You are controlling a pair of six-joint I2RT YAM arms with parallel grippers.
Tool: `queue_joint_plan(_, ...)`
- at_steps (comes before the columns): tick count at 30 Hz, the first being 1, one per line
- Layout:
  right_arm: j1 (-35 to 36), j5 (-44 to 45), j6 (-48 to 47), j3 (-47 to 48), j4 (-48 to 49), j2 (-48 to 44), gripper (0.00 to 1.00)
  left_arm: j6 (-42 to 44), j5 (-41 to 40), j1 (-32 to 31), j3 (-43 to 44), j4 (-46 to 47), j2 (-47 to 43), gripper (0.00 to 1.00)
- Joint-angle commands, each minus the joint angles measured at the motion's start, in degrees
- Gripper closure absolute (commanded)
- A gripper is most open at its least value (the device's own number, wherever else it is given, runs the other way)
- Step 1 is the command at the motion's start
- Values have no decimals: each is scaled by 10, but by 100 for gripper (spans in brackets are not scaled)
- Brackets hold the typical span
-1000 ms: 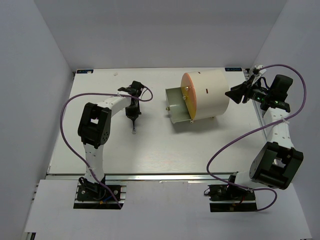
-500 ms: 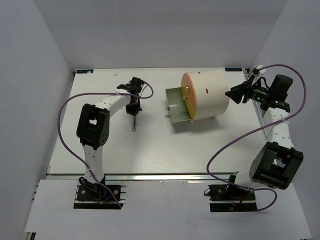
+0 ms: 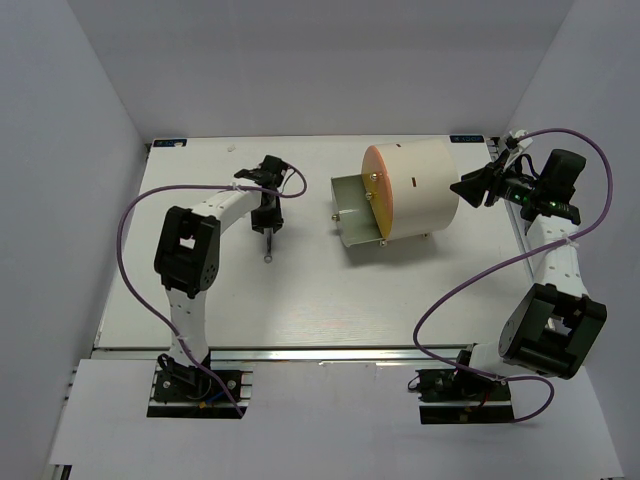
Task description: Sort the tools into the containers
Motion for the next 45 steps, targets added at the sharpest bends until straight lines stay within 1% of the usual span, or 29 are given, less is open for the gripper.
queue_joint_plan(1, -4, -11, -3, -4, 11, 0, 45, 2, 5, 1, 13, 5, 8, 56)
queue_joint_plan(6, -4, -11, -5, -4, 4, -2, 45, 8, 4, 1, 33, 1, 35, 55)
queue_joint_plan(9, -4, -10, -6, -5, 4, -2, 45, 13, 9, 1, 35, 0, 50, 62)
queue_joint_plan(10, -4, -9, -7, -4, 3, -3, 45, 16, 10, 1, 34, 2, 52, 66)
queue_joint_plan(12, -4, -8, -9, -4, 2, -2, 45, 17, 12, 1, 20, 7, 57, 68)
queue_joint_plan(14, -4, -7, -9, -4, 2, -3, 45, 17, 10, 1, 6, 15, 59, 79)
queue_joint_plan(17, -4, -8, -9, -4, 2, -3, 45, 17, 1, 1, -30, 25, 56, 100)
queue_joint_plan(23, -4, -7, -10, -1, 2, -2, 45, 15, -1, 1, -42, 40, 22, 100)
queue_joint_plan(28, -4, -9, -5, -3, 3, 1, 45, 14, -8, 1, 5, 19, -6, 100)
queue_joint_plan(33, -4, -10, -4, -4, 4, 0, 45, 14, -9, 1, 26, 8, -9, 100)
queue_joint_plan(45, -4, -11, -6, -6, 3, -1, 45, 12, -8, 1, 39, -1, -17, 100)
